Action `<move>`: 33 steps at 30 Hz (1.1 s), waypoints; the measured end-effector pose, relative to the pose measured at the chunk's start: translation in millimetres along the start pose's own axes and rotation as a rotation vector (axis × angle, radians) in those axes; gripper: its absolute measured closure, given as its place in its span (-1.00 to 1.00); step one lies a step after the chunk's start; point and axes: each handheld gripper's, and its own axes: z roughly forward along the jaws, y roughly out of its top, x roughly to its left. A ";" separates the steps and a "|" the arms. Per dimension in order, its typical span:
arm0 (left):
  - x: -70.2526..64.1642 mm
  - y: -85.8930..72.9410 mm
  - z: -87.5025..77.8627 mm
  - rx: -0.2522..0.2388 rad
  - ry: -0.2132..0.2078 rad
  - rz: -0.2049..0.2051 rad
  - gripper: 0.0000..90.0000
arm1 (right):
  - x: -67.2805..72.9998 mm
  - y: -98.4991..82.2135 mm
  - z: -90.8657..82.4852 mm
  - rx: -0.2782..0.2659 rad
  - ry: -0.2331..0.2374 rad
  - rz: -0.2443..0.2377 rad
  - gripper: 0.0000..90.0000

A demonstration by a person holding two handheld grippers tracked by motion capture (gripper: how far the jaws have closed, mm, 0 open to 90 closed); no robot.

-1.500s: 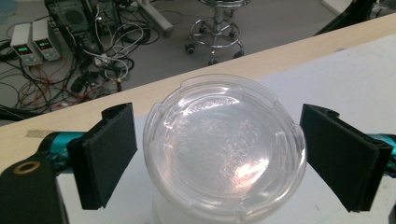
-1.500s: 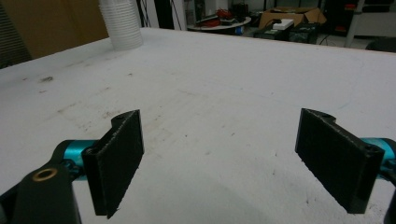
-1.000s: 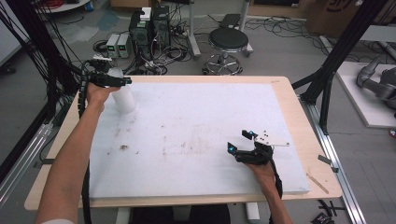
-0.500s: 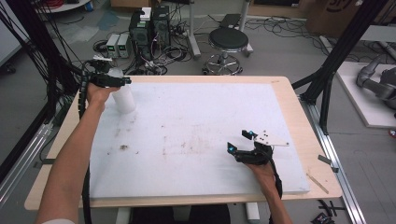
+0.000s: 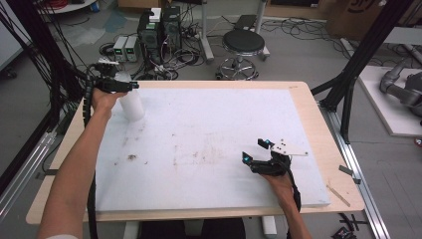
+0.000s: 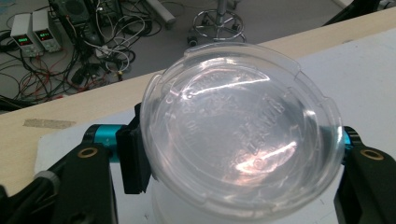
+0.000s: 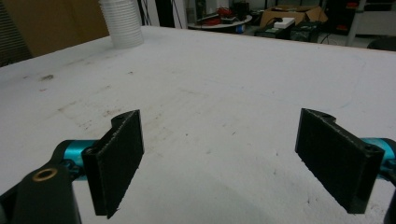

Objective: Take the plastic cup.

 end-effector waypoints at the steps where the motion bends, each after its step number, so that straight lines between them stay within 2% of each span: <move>1: -0.2 0.7 -0.7 0.000 0.000 0.001 -0.23 | 0.0 0.0 0.0 0.000 0.000 0.000 -0.66; 5: -2.4 8.3 -9.2 -0.017 0.003 0.004 -0.23 | 0.0 0.0 0.2 0.001 0.000 -0.002 -0.66; 7: -2.4 11.9 -16.0 -0.047 -0.002 -0.009 -0.20 | 0.1 0.1 0.2 0.001 -0.001 -0.003 -0.66; 9: -2.5 19.1 -23.1 -0.028 0.003 0.013 -0.21 | 0.2 0.1 0.3 0.002 -0.001 -0.003 -0.66; 11: -2.6 23.0 -27.6 -0.040 0.003 0.013 -0.21 | 0.5 0.1 0.2 0.003 -0.001 -0.002 -0.66; 12: -3.4 28.2 -33.5 -0.066 0.001 0.003 -0.20 | 0.7 0.0 0.2 0.002 -0.002 -0.001 -0.66; 16: -7.3 50.6 -58.6 -0.115 -0.004 0.027 -0.20 | 0.6 0.1 0.4 0.001 -0.001 0.000 -0.66; 17: -7.3 50.6 -58.6 -0.115 -0.004 0.027 -0.20 | 0.7 0.0 0.3 0.003 0.000 0.002 -0.66; 19: -11.2 64.6 -74.5 -0.137 -0.006 0.044 -0.20 | 0.8 0.0 0.2 0.003 0.000 0.002 -0.66; 21: -14.5 73.6 -85.4 -0.158 -0.008 0.052 -0.20 | 1.0 0.1 0.2 0.002 0.000 0.004 -0.66; 22: -14.5 73.6 -85.4 -0.158 -0.008 0.052 -0.20 | 0.7 0.1 0.3 0.000 -0.001 0.001 -0.66; 24: -19.9 85.5 -100.6 -0.177 -0.011 0.075 -0.19 | 0.7 0.1 0.3 0.000 -0.001 0.002 -0.66; 31: -31.1 95.0 -119.2 -0.195 -0.032 0.106 -0.19 | 0.4 0.1 0.1 -0.001 0.001 0.000 -0.66; 33: -38.9 91.7 -123.3 -0.204 -0.068 0.117 -0.19 | 0.9 0.0 0.2 -0.001 -0.001 0.004 -0.66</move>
